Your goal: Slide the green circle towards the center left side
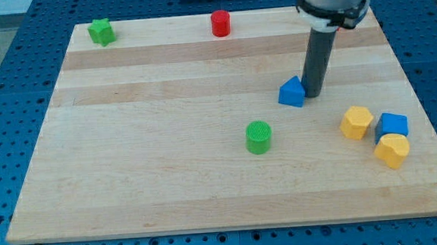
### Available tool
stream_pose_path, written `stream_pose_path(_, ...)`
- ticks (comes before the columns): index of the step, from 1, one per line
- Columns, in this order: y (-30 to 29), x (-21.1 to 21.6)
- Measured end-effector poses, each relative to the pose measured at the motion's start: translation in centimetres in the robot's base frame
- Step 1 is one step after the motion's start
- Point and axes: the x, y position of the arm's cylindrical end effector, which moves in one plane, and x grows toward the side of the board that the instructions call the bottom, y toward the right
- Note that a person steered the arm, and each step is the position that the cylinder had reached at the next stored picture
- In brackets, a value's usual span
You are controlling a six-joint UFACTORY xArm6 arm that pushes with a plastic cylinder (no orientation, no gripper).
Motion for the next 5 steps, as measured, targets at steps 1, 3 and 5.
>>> stream_pose_path(1,-1.2,2.6)
stream_pose_path(3,-5.3,7.9)
stream_pose_path(5,-11.4,8.4)
